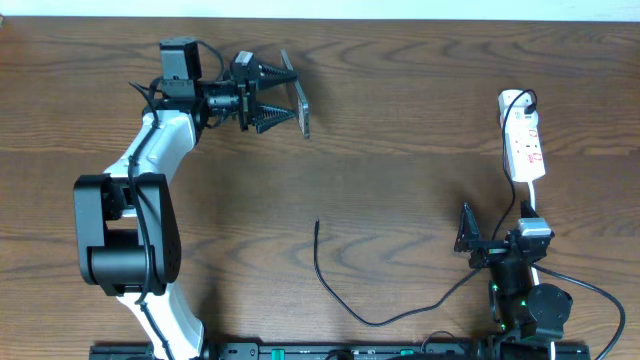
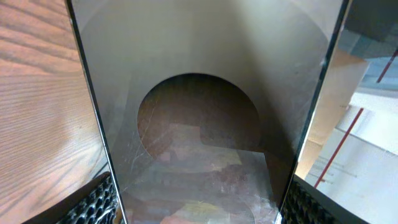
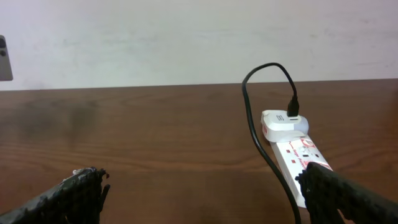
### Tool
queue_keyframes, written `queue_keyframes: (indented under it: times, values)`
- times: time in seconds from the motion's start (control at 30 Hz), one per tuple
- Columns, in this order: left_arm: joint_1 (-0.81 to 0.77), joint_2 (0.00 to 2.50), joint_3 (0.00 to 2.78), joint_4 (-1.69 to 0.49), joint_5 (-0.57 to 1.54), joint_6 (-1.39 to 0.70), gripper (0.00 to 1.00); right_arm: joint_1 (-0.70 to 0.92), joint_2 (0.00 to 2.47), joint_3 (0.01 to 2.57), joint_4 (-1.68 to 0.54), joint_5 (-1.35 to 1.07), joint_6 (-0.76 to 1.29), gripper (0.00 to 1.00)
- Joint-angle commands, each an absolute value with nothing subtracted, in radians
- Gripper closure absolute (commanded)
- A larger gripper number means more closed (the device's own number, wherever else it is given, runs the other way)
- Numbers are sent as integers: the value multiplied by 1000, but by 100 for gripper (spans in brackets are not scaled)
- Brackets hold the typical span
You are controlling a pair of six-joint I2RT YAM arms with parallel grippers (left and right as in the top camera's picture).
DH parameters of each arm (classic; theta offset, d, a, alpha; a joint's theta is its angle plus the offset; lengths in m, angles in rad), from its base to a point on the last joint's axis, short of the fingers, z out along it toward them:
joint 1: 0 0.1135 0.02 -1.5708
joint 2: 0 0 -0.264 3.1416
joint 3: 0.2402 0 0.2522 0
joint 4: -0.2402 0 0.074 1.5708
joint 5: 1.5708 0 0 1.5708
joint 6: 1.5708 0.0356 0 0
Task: Plug charger to phone and switch on socket
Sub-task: 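Move the right gripper left toward the phone held by the left gripper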
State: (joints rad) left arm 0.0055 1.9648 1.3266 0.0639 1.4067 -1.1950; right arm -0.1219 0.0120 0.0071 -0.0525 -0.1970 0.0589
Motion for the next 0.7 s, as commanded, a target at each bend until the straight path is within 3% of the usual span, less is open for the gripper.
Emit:
queue_keyframes:
  times: [0.0,0.33,0.67]
  values:
    - [10,1965,1349,97,1423,-1290,93,-116,9,6,-60,-189,47,1]
    - [10,1965,1349,171,1402,-1369,93,-116,9,6,83,-226,100,1]
    - [10,1965,1349,281,1375,-1462,93,-116,72,32,127,-495,179,1]
